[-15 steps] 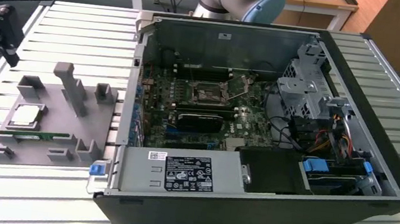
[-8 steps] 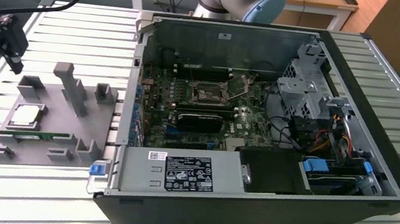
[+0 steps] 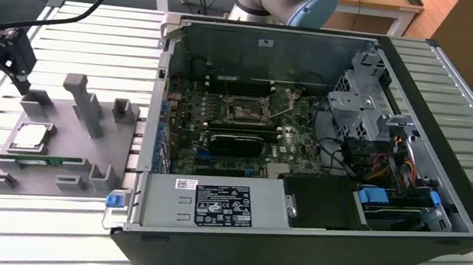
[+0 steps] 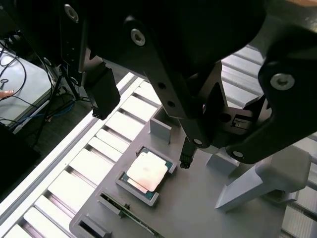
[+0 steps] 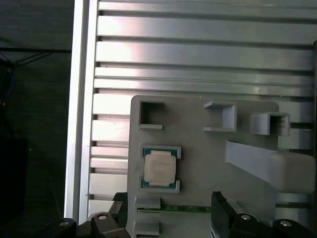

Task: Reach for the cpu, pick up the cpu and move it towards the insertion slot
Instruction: 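Pick up the cpu and move it towards the insertion slot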

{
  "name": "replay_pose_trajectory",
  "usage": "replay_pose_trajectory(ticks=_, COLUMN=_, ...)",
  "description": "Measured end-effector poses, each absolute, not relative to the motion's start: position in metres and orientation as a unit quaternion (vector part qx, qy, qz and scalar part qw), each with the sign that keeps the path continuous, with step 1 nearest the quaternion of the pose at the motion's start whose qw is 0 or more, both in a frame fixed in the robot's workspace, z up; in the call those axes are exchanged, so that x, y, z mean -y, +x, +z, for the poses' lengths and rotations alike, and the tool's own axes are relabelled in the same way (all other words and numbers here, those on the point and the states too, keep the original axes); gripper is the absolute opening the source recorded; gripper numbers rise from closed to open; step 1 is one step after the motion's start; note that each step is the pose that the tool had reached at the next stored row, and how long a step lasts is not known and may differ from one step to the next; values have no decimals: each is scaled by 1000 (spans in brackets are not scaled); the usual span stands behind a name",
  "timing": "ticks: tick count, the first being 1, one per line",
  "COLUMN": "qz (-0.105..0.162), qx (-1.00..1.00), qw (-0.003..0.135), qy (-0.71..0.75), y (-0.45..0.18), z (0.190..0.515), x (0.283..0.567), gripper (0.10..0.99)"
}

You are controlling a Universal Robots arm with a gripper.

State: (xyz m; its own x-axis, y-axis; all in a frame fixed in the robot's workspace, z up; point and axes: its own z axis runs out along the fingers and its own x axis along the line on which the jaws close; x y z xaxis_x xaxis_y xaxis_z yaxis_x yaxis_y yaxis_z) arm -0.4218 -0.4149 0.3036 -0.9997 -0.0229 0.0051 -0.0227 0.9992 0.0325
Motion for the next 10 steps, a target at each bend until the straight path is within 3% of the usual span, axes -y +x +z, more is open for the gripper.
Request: replay_pose_trajectory(ticks=10, qz=-16, qx=1000, qw=3, qy=12, y=-424, z=285, x=415, gripper=765)
